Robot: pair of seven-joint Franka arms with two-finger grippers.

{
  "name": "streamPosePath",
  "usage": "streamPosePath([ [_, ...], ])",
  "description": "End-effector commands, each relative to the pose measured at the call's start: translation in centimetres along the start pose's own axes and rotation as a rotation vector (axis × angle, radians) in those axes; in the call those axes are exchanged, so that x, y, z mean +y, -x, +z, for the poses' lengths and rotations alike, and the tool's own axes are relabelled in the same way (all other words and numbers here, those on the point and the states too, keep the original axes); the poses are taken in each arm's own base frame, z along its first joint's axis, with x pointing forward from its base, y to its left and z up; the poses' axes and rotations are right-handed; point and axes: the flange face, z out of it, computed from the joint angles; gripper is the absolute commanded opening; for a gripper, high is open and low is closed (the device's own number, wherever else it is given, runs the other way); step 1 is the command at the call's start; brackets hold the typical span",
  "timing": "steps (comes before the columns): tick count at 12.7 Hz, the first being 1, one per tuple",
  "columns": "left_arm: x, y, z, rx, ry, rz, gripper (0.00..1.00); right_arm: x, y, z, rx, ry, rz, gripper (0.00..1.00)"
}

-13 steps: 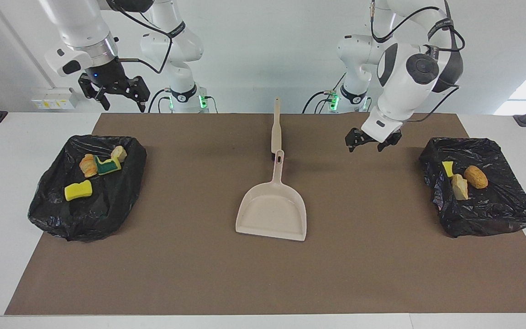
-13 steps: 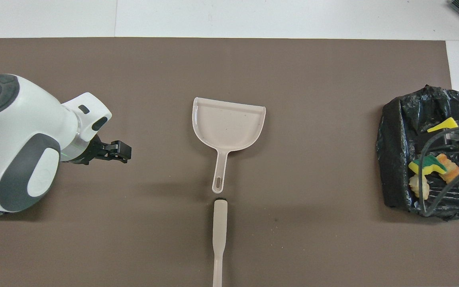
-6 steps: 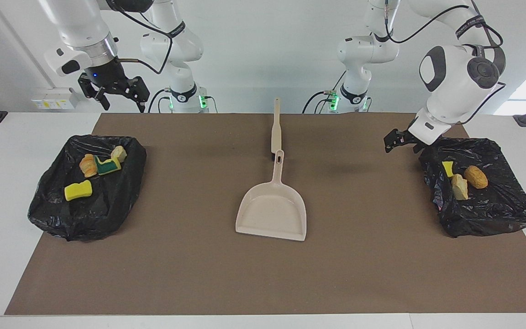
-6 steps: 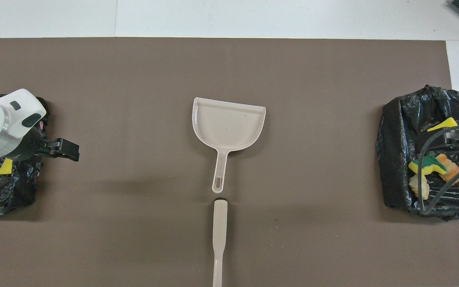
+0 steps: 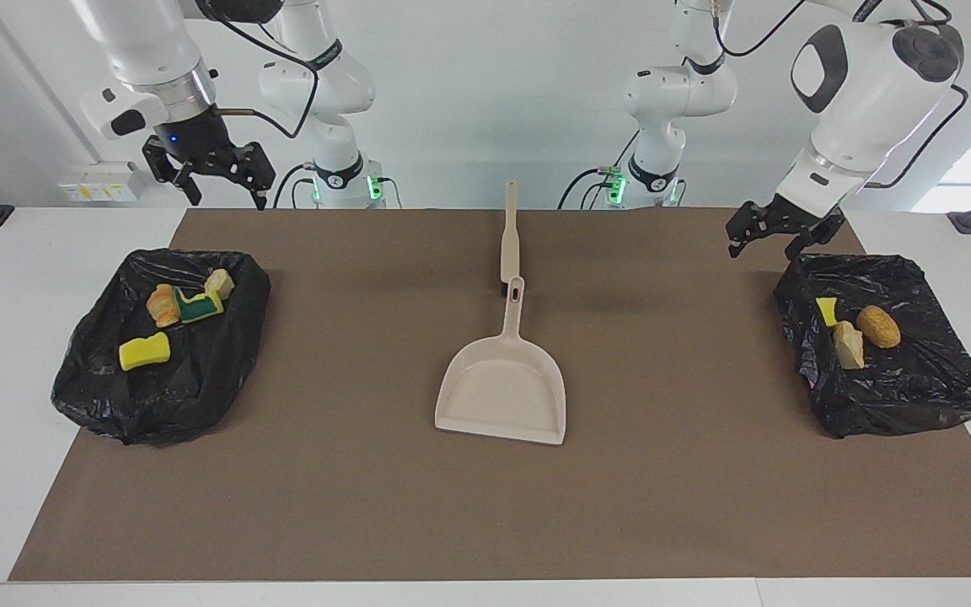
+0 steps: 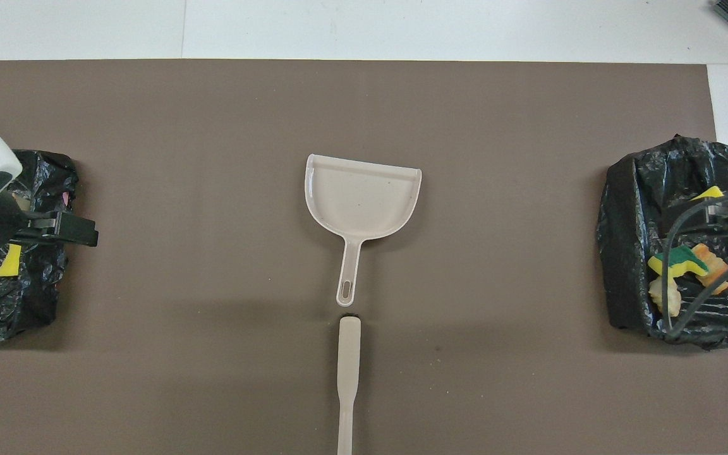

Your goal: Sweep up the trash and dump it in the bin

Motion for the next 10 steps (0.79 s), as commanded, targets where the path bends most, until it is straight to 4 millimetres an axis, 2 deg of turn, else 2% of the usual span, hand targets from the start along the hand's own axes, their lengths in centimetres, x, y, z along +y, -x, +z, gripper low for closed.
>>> streamPosePath([
  [1, 0.0, 1.6, -5.1, -0.013, -0.003, 0.006, 1.0, 0.3, -0.3, -0.1, 0.012, -0.014, 0.022, 1.0],
  [2, 0.5, 2.1, -6.8, -0.02, -0.005, 0.015, 1.0, 0.3, -0.3, -0.1, 0.012, -0.014, 0.022, 1.0],
  [5, 1.3, 3.3, -8.3, -0.072, -0.119, 0.037, 1.0, 0.3, -0.3, -0.1, 0.012, -0.014, 0.022, 1.0],
  [6, 1.3, 3.3, -9.1, -0.051, -0.109, 0.033, 1.0, 0.3, -0.3, -0.1, 0.012, -0.014, 0.022, 1.0],
  [10, 0.9, 3.2, -9.2, -0.041, -0.068, 0.016, 1.0, 0.3, -0.3, -0.1, 0.012, -0.014, 0.022, 1.0],
])
